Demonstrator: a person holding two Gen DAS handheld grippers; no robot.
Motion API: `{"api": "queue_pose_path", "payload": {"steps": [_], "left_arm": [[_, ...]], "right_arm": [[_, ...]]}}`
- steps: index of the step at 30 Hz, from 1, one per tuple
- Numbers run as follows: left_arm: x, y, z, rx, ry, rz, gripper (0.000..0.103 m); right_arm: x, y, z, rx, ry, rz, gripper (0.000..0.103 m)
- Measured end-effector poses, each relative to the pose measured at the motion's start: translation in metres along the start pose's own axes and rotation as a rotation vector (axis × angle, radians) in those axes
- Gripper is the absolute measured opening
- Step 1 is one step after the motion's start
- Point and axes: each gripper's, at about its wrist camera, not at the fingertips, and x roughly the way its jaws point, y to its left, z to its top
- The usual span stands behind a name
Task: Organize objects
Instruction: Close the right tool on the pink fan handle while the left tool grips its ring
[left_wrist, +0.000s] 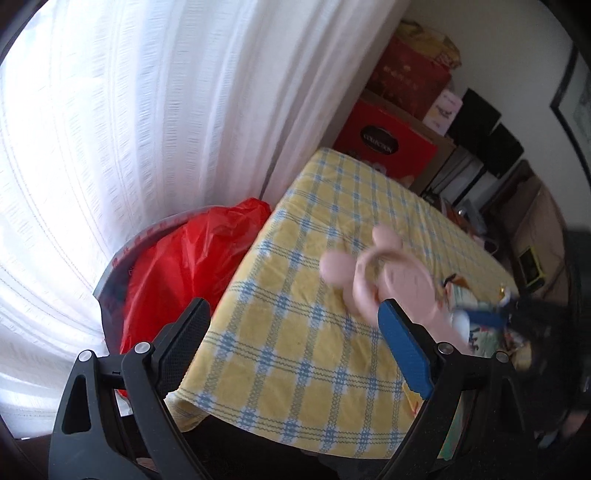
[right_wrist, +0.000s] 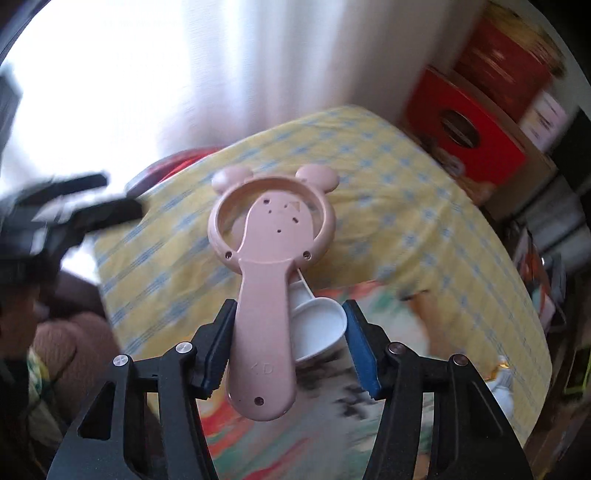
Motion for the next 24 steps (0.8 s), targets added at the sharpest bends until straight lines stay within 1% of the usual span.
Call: {"api": "queue_pose_path", "payload": {"steps": [2, 4, 6, 9, 11, 13, 16, 17, 18, 19, 21, 22, 24], "left_arm": [[0.002, 0.004, -0.001, -0.016, 0.009, 0.005, 0.091], [0.009, 0.003, -0.004, -0.007, 0.034, 0.010, 0.090], [0.015, -0.002, -0.007, 0.018, 0.060, 0.004, 0.089], [0.020, -0.015, -0.011, 0.075, 0.094, -0.013, 0.088], [0.022, -0.021, -0.014, 0.098, 0.111, -0.008, 0.087], [0.026, -0.022, -0.016, 0.089, 0.145, -0.015, 0.082], [0.030, -0.018, -0.018, 0.054, 0.193, -0.033, 0.071], [0.032, -0.015, -0.019, 0.043, 0.201, -0.030, 0.067], [0.033, -0.013, -0.020, 0.033, 0.205, -0.043, 0.062], [0.033, -0.014, -0.021, 0.030, 0.202, -0.052, 0.059], [0.034, -0.021, -0.023, 0.053, 0.217, -0.052, 0.044], [0.035, -0.025, -0.024, 0.068, 0.227, -0.050, 0.041], [0.036, -0.036, -0.026, 0.104, 0.225, -0.016, 0.036]], "right_arm": [[-0.003, 0.008, -0.009, -0.002, -0.004, 0.010, 0.058], [-0.007, 0.015, -0.019, -0.003, -0.005, 0.035, 0.058], [-0.011, 0.024, -0.027, -0.007, -0.010, 0.046, 0.058], [-0.011, 0.035, -0.039, -0.018, 0.008, 0.046, 0.058], [-0.009, 0.038, -0.045, -0.012, 0.019, 0.042, 0.058], [-0.009, 0.039, -0.049, -0.006, 0.010, 0.035, 0.058], [-0.010, 0.034, -0.048, 0.017, 0.005, 0.054, 0.058], [-0.010, 0.033, -0.047, 0.022, 0.005, 0.059, 0.058], [-0.011, 0.033, -0.046, 0.025, 0.000, 0.059, 0.058], [-0.012, 0.034, -0.046, 0.023, -0.004, 0.055, 0.058], [-0.012, 0.039, -0.046, 0.004, -0.005, 0.033, 0.058], [-0.011, 0.042, -0.046, -0.014, -0.003, 0.014, 0.058], [-0.006, 0.048, -0.046, -0.042, 0.016, -0.018, 0.058]]}}
